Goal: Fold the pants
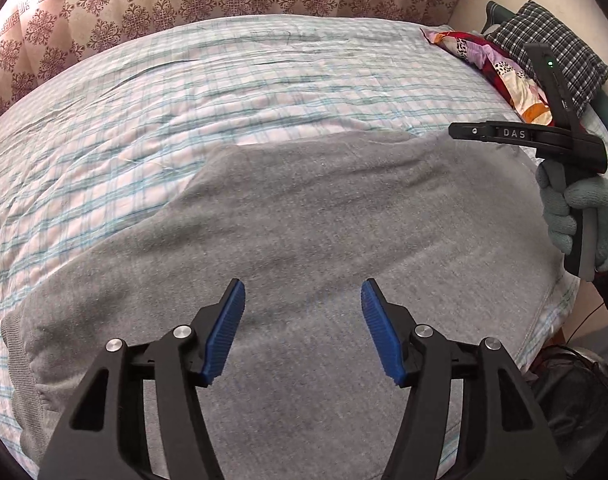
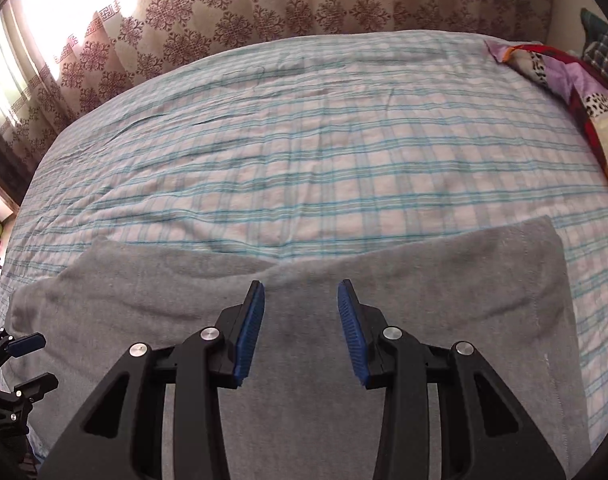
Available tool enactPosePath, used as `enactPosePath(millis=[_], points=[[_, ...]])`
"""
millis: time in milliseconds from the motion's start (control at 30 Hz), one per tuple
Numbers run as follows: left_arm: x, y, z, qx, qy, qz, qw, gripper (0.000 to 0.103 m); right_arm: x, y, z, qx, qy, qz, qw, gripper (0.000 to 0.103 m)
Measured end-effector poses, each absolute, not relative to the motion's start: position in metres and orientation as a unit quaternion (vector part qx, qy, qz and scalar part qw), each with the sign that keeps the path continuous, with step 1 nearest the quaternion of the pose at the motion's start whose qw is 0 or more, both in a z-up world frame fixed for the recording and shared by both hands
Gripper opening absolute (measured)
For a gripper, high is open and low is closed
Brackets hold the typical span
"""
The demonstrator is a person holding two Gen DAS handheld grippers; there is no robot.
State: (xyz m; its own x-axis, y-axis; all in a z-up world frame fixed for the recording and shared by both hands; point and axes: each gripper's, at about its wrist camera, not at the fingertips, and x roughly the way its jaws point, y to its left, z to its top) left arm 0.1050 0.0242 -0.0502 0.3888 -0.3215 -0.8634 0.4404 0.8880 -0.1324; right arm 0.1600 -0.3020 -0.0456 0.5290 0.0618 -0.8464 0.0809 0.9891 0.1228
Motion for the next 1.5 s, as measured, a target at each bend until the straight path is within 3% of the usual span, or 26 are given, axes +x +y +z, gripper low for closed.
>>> enactPosePath(millis=[400, 833, 900, 1033, 1067, 1300, 1500], points=[[0.108, -0.057, -0.059, 0.093, 0.517, -0.266, 0.808, 0.064, 0.117, -0.439, -0.040, 0.116, 0.478, -0.073, 0.868, 0.039], [0.122, -0.115, -0.062, 0.117, 0.522, -0.286, 0.795, 0.064, 0.124, -0.472, -0.068, 0.156, 0.514, -0.019, 0.843, 0.044], [0.124, -0.123, -0.063, 0.120, 0.523, -0.287, 0.794, 0.064, 0.124, -0.471, -0.067, 0.146, 0.515, -0.016, 0.845, 0.040], [0.130, -0.138, -0.064, 0.126, 0.524, -0.289, 0.791, 0.064, 0.116, -0.470, -0.061, 0.138, 0.504, -0.020, 0.852, 0.013], [0.131, -0.141, -0.064, 0.127, 0.524, -0.289, 0.791, 0.064, 0.114, -0.470, -0.058, 0.140, 0.499, -0.022, 0.855, 0.011], [0.142, -0.176, -0.055, 0.129, 0.509, -0.307, 0.794, 0.064, 0.102, -0.471, -0.036, 0.132, 0.467, -0.056, 0.873, 0.007], [0.146, -0.211, -0.062, 0.135, 0.503, -0.319, 0.792, 0.064, 0.107, -0.479, -0.067, 0.143, 0.490, -0.062, 0.858, 0.008]])
